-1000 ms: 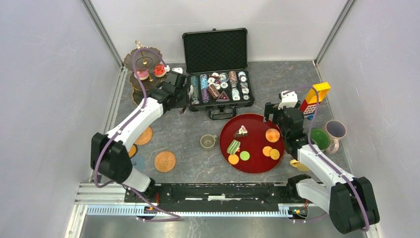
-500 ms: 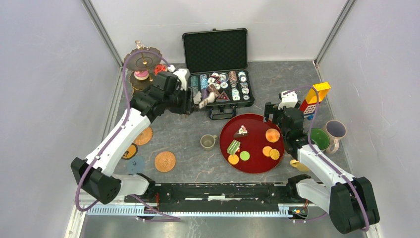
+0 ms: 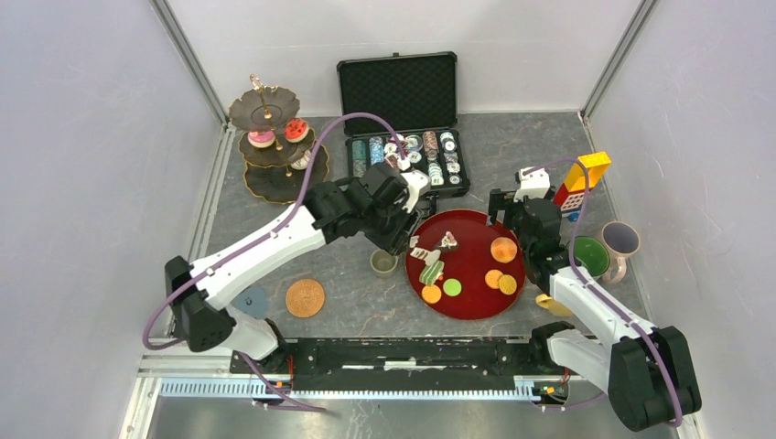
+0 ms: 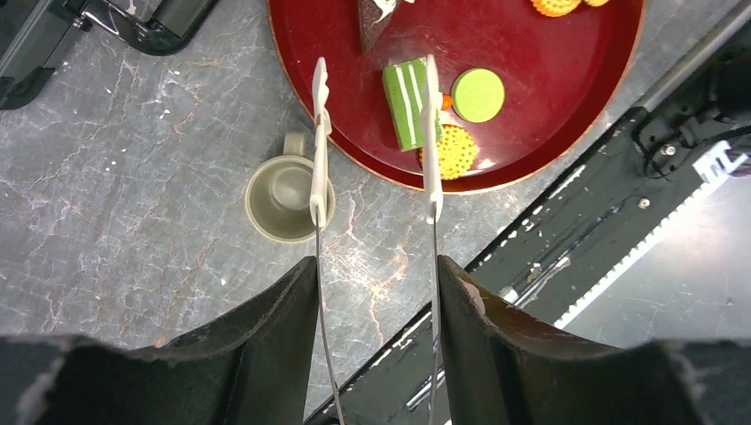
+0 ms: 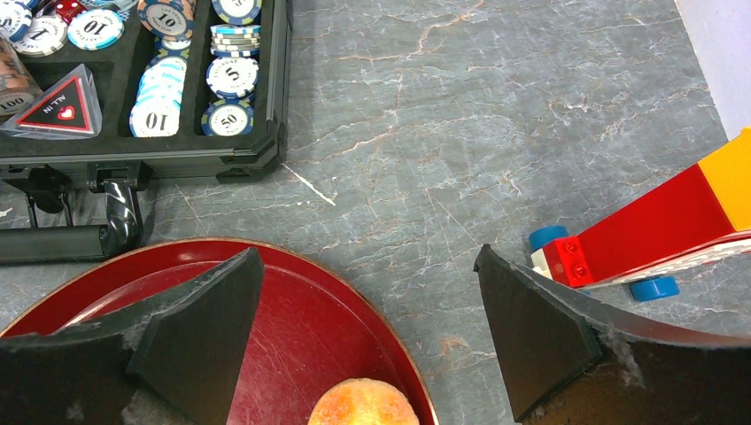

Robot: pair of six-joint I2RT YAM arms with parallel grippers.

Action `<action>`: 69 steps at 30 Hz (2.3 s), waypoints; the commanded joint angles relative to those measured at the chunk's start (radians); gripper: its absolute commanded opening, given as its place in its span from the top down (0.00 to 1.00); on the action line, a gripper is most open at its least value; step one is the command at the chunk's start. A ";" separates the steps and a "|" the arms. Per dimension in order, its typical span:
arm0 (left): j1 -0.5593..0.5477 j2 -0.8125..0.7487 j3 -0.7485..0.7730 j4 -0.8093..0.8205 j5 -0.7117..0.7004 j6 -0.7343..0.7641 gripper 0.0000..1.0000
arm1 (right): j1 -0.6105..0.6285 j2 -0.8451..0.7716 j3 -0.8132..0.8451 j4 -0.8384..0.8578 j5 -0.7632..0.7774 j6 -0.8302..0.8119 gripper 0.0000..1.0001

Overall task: Serve the afternoon tea
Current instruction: Pick up the desert from the tray.

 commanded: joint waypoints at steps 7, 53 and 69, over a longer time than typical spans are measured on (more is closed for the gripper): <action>-0.011 0.112 0.105 0.082 -0.042 0.063 0.47 | -0.006 -0.011 0.024 0.023 0.017 0.000 0.02; -0.092 0.295 -0.018 0.224 -0.058 0.124 0.51 | -0.006 0.008 0.022 0.036 -0.002 0.007 0.02; -0.121 0.275 -0.040 0.270 -0.120 0.092 0.75 | -0.005 0.011 0.023 0.038 -0.003 0.010 0.02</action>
